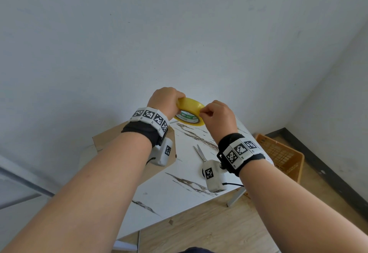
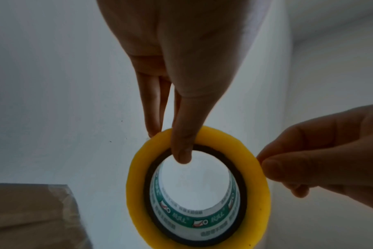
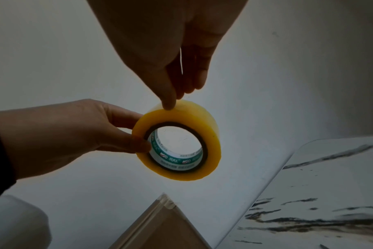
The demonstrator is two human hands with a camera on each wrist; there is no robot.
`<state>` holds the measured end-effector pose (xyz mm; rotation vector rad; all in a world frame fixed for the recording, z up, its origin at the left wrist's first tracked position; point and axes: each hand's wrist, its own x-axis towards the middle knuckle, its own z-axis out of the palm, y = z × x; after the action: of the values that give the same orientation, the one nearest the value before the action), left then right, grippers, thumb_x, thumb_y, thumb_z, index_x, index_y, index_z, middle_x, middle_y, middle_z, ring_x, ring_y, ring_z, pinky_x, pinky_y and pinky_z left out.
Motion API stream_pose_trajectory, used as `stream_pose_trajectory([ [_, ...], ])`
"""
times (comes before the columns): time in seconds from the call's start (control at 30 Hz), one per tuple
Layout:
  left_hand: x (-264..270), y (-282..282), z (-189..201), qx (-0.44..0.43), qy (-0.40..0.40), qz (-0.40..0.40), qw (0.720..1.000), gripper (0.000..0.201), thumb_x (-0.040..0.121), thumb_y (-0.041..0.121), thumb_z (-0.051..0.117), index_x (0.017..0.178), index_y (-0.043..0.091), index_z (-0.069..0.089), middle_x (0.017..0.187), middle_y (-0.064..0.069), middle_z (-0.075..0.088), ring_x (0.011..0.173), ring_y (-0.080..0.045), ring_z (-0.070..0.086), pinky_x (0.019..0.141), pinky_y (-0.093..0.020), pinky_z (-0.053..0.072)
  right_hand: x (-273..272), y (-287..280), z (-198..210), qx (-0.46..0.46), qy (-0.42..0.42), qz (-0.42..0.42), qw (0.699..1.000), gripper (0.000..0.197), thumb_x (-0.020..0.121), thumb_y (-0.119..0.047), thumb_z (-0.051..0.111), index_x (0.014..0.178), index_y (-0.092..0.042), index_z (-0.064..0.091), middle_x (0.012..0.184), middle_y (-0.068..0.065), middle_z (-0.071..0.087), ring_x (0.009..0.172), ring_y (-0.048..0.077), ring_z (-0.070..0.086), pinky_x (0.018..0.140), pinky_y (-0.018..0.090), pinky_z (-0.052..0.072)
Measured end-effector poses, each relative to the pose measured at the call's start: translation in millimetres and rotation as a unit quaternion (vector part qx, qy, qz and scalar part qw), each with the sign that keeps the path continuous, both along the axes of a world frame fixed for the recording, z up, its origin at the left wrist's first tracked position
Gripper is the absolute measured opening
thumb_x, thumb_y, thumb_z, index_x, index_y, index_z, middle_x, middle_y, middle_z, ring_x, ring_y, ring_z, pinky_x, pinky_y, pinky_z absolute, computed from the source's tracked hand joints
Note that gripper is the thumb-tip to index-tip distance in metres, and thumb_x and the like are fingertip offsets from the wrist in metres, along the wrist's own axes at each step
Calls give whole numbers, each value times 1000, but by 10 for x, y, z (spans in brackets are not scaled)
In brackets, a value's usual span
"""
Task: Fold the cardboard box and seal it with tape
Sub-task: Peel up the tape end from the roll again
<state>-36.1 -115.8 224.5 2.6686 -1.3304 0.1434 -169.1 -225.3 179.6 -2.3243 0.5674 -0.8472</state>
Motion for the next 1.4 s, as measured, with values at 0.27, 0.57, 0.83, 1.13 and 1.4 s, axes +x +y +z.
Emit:
stream_pose_trajectory([
  [0.27,-115,-10,-21,18,36,-3,999,31,77,19,64,108,19,60,106,-5,57,90,-29,61,71,-34,48,14,62,30,-101,93,22,990,11,89,1,47,92,-2,57,97,13,55,93,27,46,75,25,31],
  [0.57,-118,25,28,59,47,-41,996,23,79,46,66,90,26,64,75,3,41,77,-26,56,63,-30,38,33,15,155,10,191,57,980,15,92,-3,41,95,-4,55,96,11,54,86,21,44,69,26,32],
  [0.83,-91,-38,-2,49,29,-46,997,14,78,33,67,87,22,64,77,2,39,71,-26,54,60,-28,35,0,-48,179,78,198,106,971,11,93,-8,46,92,-9,57,87,2,54,68,12,45,57,20,34],
  [1.13,-43,-36,26,13,35,-16,999,15,80,33,67,89,21,64,83,-3,45,74,-29,55,62,-30,37,1,-26,106,42,45,50,997,29,86,-14,65,115,-18,68,100,-3,62,88,13,57,78,24,47],
  [1.4,-73,-35,81,-6,27,-19,999,21,78,37,70,92,22,65,82,-2,45,74,-28,54,63,-30,37,86,17,71,-6,-18,-5,1000,6,81,-9,70,79,-9,76,77,3,62,77,21,57,62,28,42],
])
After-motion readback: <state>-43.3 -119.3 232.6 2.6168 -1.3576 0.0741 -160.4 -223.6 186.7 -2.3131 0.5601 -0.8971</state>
